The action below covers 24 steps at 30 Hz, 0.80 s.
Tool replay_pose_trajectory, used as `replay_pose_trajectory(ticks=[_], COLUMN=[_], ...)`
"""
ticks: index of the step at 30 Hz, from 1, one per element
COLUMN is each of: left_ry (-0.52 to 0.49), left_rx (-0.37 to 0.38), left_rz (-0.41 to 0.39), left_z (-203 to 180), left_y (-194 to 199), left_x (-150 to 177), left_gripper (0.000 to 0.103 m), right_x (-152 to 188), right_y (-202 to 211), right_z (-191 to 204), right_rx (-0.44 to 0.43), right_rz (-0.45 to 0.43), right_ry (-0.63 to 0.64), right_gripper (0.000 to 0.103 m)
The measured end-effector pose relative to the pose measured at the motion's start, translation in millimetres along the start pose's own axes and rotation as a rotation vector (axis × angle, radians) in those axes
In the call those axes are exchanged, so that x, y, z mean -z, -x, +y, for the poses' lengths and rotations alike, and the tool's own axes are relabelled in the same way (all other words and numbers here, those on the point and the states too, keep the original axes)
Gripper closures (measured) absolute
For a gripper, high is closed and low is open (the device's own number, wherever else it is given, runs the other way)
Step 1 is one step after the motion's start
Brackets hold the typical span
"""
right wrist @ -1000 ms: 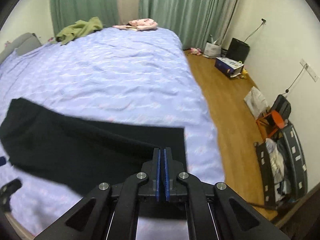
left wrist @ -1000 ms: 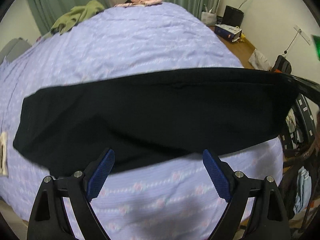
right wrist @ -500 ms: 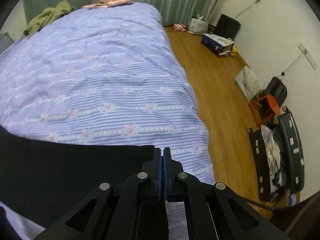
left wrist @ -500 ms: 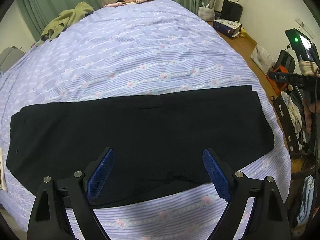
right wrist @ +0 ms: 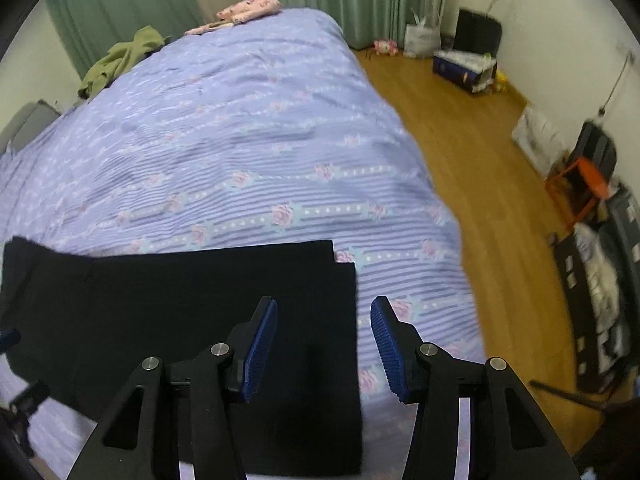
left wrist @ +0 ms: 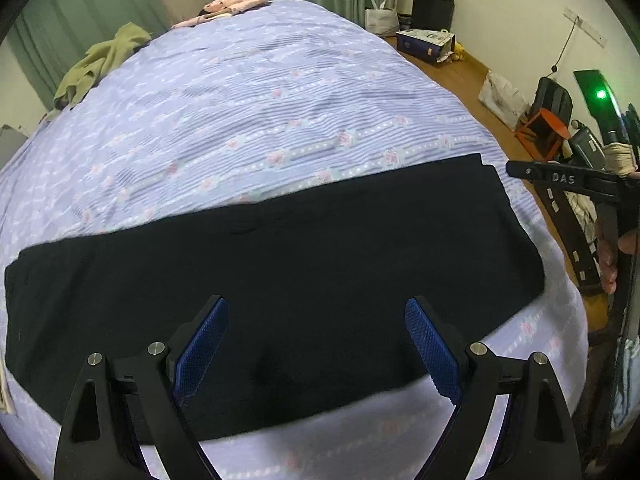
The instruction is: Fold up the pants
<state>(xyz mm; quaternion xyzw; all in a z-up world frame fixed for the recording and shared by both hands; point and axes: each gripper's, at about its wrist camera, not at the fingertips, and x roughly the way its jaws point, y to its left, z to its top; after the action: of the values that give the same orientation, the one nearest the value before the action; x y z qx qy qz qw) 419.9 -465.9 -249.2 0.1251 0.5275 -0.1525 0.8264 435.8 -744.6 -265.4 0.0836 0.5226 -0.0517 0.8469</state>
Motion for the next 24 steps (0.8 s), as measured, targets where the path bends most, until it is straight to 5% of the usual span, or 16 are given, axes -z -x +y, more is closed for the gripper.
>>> replay_pose_trajectory(ticks=[8,12,14,16,24], left_ry=[0.030,0.041,0.042,0.055,0.160], left_rx=[0.027,0.047,0.038,0.035,0.039], left_rz=[0.033,0.061,0.062,0.051,-0.085], left_z=[-11.2,-16.2,-14.4,-7.5,68.1], left_y=[-35.0,-34.1,-24.6,-9.1,91.0], left_x=[-22.0,-9.9,-1.5,6.4,35.0], left_gripper=[0.013,0.013,0.013,0.013,0.013], right_x=[-3.2,-2.2,-6.6,-6.6,28.2], right_y=[-68.4,-74.0,-53.6,-23.8,98.8], right_z=[-24.4,-23.7,-9.5,10.8,99.8], right_rx=[-0.041,-0.050,0.100,0.150,0.025], right_rz=[0.107,0.115,0.046,-0.015,-0.146], right_ry=[-0.107,-0.135,-0.075,-0.022,0.096], right_gripper=[0.053,0.065,0.064,0.061,0.034])
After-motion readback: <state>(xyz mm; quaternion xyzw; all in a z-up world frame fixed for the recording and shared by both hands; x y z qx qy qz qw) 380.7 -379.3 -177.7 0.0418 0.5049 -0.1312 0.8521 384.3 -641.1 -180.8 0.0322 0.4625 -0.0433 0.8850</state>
